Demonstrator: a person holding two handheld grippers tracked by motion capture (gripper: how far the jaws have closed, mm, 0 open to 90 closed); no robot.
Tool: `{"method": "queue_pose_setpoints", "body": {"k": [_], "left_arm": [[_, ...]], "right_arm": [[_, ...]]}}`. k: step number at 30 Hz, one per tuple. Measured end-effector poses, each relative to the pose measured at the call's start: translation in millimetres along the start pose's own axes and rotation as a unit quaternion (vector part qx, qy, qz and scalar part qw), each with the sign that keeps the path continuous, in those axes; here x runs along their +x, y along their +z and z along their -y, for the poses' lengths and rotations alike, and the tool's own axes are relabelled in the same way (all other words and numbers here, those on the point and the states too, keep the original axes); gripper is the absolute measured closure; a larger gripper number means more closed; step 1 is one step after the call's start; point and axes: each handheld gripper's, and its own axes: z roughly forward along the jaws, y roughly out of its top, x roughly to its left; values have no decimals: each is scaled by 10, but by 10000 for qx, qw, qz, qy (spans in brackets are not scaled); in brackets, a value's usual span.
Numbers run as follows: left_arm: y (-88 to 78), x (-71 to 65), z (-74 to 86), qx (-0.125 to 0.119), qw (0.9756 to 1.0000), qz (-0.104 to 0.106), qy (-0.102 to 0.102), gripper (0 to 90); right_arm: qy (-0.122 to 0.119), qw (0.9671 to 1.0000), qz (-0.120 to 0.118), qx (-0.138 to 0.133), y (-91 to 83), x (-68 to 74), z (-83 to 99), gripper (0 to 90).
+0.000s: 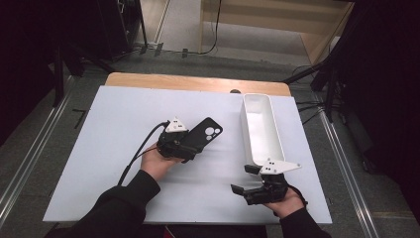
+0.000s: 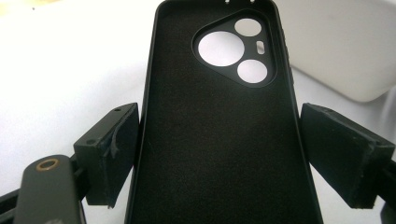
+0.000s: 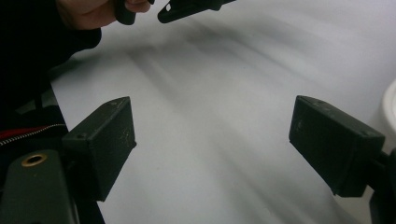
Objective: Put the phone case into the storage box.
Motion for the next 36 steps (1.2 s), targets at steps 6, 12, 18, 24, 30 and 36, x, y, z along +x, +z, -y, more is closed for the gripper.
{"method": "queue_pose_setpoints", "body": {"k": [6,12,18,24,30,36], "left_arm": [[-115,-15,-37,-205,9998,16,-88,143],[-252,-4,-62,-427,9988,13,-252,143],[-379,-17,-52,-634,9973,-72,-377,143],[-456,6,13,-852,9946,-81,-595,143],[-483,10,85,-960,9919,-132,-826,143],[-465,-11,155,-1040,9888,-41,-1072,143]], "right_arm": [[-98,9999,59,-6,30,63,-61,129],[-155,9998,107,-1,54,116,-160,129],[-231,9997,86,21,97,185,-246,129],[-279,9995,134,-59,133,224,-371,129],[-185,9997,184,-5,170,229,-470,129],[-175,9998,108,84,214,236,-538,129]]}}
